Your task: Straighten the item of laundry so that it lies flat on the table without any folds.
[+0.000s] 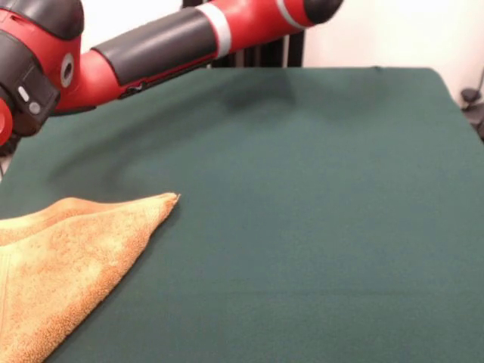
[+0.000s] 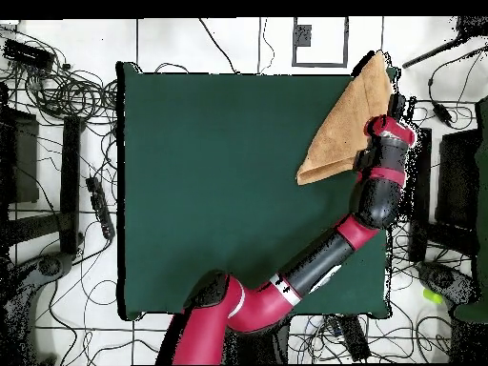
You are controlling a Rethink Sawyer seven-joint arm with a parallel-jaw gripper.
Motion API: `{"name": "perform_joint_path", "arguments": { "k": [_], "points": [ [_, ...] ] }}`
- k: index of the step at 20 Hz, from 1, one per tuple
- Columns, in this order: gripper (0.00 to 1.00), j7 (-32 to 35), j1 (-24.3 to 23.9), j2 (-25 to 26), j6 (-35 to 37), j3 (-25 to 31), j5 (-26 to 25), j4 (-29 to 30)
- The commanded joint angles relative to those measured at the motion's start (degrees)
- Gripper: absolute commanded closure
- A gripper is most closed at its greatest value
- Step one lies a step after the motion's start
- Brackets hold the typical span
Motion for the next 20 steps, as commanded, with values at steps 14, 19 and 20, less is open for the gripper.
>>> {"name": "perform_joint_path", "arguments": {
  "k": [14,19,20],
  "points": [
    [1.0,-9.2,-7.5,1.5,27.7,-11.8,-1.5,-5.1],
    [1.0,-17.0,-13.3,0.4,42.5,-21.9,-5.6,-8.2],
    [1.0,-17.6,-14.6,0.0,45.9,-24.2,-7.5,-8.8]
  ]
}}
